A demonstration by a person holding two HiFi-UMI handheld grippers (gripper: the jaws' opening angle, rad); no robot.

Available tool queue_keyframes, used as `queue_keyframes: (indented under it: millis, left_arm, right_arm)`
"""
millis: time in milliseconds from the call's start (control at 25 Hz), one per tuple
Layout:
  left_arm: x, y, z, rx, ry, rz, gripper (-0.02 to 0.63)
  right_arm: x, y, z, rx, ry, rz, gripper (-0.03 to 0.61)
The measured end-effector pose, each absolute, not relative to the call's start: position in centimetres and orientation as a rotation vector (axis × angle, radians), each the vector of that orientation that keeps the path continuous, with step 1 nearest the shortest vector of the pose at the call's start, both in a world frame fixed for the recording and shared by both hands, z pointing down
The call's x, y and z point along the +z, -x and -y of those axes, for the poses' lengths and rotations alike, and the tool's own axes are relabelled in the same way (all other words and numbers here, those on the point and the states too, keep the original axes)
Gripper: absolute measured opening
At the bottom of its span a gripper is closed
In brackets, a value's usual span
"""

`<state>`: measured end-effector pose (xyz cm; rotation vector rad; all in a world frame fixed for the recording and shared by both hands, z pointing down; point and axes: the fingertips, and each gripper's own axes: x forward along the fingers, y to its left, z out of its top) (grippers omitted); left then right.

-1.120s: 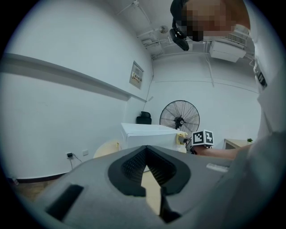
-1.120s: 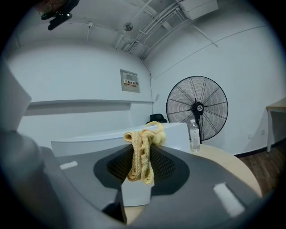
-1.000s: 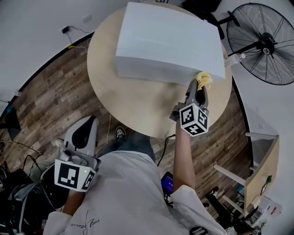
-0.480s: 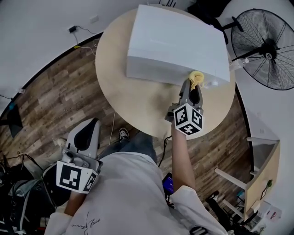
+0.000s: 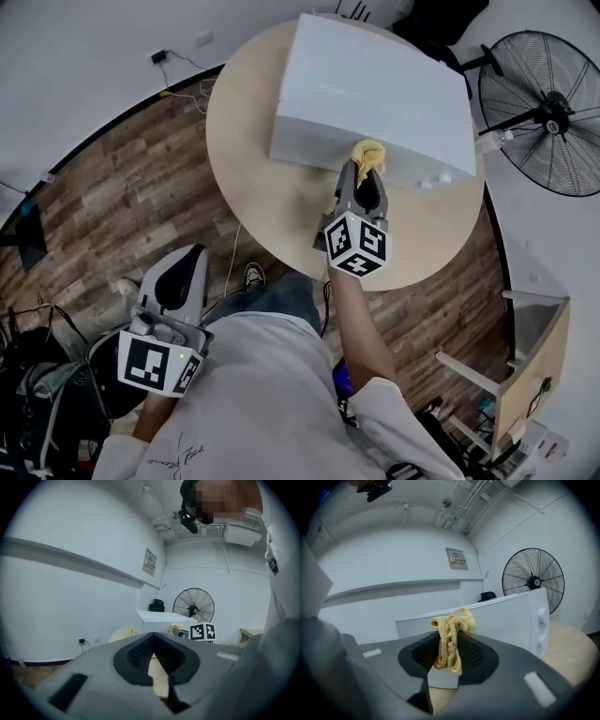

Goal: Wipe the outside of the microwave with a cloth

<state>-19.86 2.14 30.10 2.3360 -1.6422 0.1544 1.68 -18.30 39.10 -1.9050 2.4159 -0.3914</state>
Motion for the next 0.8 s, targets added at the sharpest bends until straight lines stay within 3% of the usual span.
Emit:
queue_keyframes:
  millis: [800]
  left_arm:
    - [30.2,22.4,-4.3,0.152,-2.219,1.763,-0.006]
  right_arm:
    - [39.6,7.4,18.0,-0.457,1.709,-2.536,0.12]
